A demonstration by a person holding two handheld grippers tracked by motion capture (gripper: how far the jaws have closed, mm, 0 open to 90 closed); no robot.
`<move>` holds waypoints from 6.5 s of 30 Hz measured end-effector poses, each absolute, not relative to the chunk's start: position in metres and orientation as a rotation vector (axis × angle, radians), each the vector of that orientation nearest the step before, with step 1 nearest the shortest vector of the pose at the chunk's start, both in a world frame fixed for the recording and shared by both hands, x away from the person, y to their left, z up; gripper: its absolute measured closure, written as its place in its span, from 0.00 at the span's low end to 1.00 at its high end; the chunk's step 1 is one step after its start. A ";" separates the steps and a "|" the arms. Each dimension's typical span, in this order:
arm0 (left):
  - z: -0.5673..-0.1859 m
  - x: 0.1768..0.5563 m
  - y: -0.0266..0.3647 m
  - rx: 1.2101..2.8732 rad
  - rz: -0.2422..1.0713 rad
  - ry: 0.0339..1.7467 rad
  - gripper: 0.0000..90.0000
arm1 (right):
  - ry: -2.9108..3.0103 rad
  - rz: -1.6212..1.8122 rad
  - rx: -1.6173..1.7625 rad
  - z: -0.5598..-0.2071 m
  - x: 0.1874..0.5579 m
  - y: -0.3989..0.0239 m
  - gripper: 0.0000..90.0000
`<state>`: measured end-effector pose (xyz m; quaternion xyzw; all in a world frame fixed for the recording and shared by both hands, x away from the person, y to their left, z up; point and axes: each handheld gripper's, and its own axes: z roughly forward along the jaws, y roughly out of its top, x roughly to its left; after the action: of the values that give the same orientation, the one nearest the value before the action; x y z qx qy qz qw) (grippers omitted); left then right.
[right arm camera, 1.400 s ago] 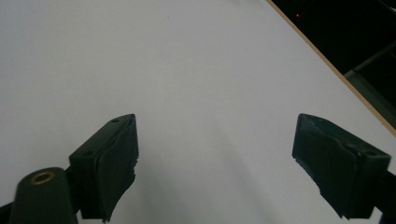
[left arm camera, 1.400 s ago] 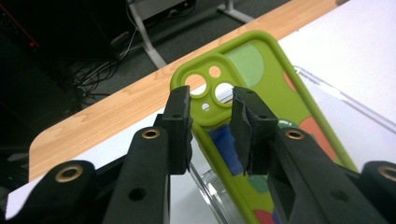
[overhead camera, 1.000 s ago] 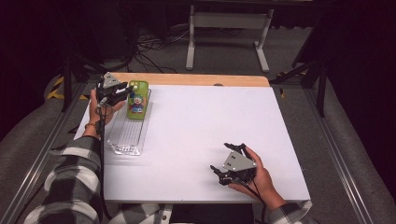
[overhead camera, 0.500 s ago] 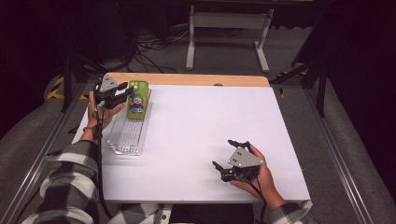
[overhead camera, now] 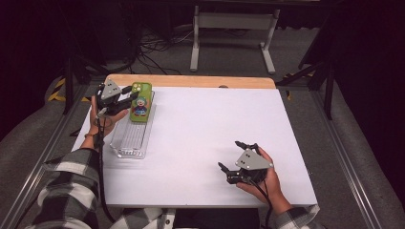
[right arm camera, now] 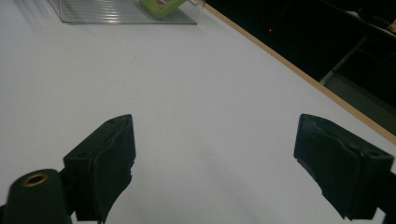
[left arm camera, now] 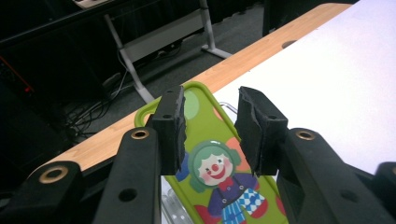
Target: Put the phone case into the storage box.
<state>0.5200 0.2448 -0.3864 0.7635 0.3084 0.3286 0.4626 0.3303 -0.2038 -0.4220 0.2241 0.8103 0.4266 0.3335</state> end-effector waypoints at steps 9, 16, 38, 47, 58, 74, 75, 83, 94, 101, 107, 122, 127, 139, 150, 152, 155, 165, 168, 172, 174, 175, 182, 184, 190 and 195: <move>-0.384 0.513 0.246 1.843 0.795 0.749 0.63 | 2.064 1.142 0.620 -0.419 0.330 -0.208 0.15; -0.383 0.508 0.248 1.828 0.798 0.752 0.54 | 2.059 1.145 0.628 -0.419 0.330 -0.208 0.15; -0.387 0.499 0.246 1.812 0.788 0.781 0.26 | 2.062 1.141 0.620 -0.419 0.330 -0.208 0.15; -0.384 0.494 0.243 1.800 0.781 0.767 0.18 | 2.062 1.139 0.621 -0.419 0.331 -0.208 0.15; -0.380 0.484 0.239 1.781 0.771 0.742 0.12 | 2.061 1.139 0.623 -0.419 0.331 -0.207 0.15; -0.376 0.468 0.238 1.741 0.761 0.709 0.09 | 2.058 1.140 0.622 -0.419 0.331 -0.207 0.15; -0.376 0.468 0.238 1.741 0.763 0.705 0.09 | 2.059 1.140 0.622 -0.419 0.330 -0.207 0.15; -0.375 0.459 0.238 1.720 0.761 0.690 0.09 | 2.053 1.146 0.624 -0.419 0.330 -0.207 0.15; -0.372 0.447 0.236 1.709 0.753 0.652 0.09 | 2.052 1.148 0.623 -0.419 0.330 -0.207 0.15; -0.370 0.441 0.235 1.703 0.752 0.628 0.07 | 2.051 1.149 0.622 -0.418 0.330 -0.207 0.15; -0.370 0.433 0.234 1.698 0.740 0.607 0.07 | 2.049 1.149 0.621 -0.418 0.329 -0.207 0.15; -0.370 0.417 0.232 1.686 0.721 0.577 0.06 | 2.036 1.150 0.618 -0.417 0.329 -0.207 0.15; -0.369 0.411 0.231 1.675 0.707 0.565 0.06 | 2.033 1.150 0.617 -0.417 0.328 -0.207 0.15; -0.373 0.398 0.224 1.685 0.692 0.547 0.05 | 2.027 1.152 0.612 -0.416 0.327 -0.207 0.14; -0.377 0.383 0.216 1.705 0.694 0.504 0.04 | 2.020 1.162 0.611 -0.415 0.327 -0.206 0.14; -0.378 0.381 0.215 1.711 0.693 0.492 0.04 | 2.019 1.163 0.611 -0.415 0.327 -0.207 0.14; -0.379 0.378 0.214 1.707 0.690 0.488 0.04 | 2.020 1.163 0.610 -0.414 0.326 -0.206 0.14; -0.385 0.367 0.210 1.683 0.677 0.454 0.04 | 2.013 1.173 0.593 -0.413 0.325 -0.205 0.14; -0.387 0.365 0.209 1.696 0.664 0.456 0.04 | 2.010 1.175 0.595 -0.413 0.325 -0.204 0.14; -0.390 0.363 0.207 1.705 0.662 0.450 0.04 | 2.008 1.176 0.595 -0.413 0.324 -0.204 0.14; -0.393 0.362 0.206 1.710 0.654 0.451 0.04 | 2.008 1.178 0.595 -0.413 0.324 -0.205 0.13; -0.394 0.361 0.205 1.712 0.650 0.457 0.04 | 2.005 1.181 0.596 -0.412 0.324 -0.205 0.13; -0.402 0.352 0.204 1.744 0.648 0.462 0.04 | 2.001 1.202 0.588 -0.411 0.325 -0.202 0.12; -0.405 0.349 0.204 1.743 0.639 0.468 0.04 | 2.001 1.208 0.579 -0.411 0.325 -0.201 0.12; -0.417 0.344 0.203 1.776 0.628 0.497 0.04 | 2.005 1.215 0.565 -0.411 0.325 -0.200 0.11; -0.426 0.339 0.208 1.778 0.603 0.536 0.04 | 2.016 1.225 0.565 -0.411 0.326 -0.201 0.09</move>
<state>0.3392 0.2082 -0.4261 0.7542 0.2276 0.2559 0.5603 0.3258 -0.2005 -0.4108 0.2180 0.7786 0.4729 0.3503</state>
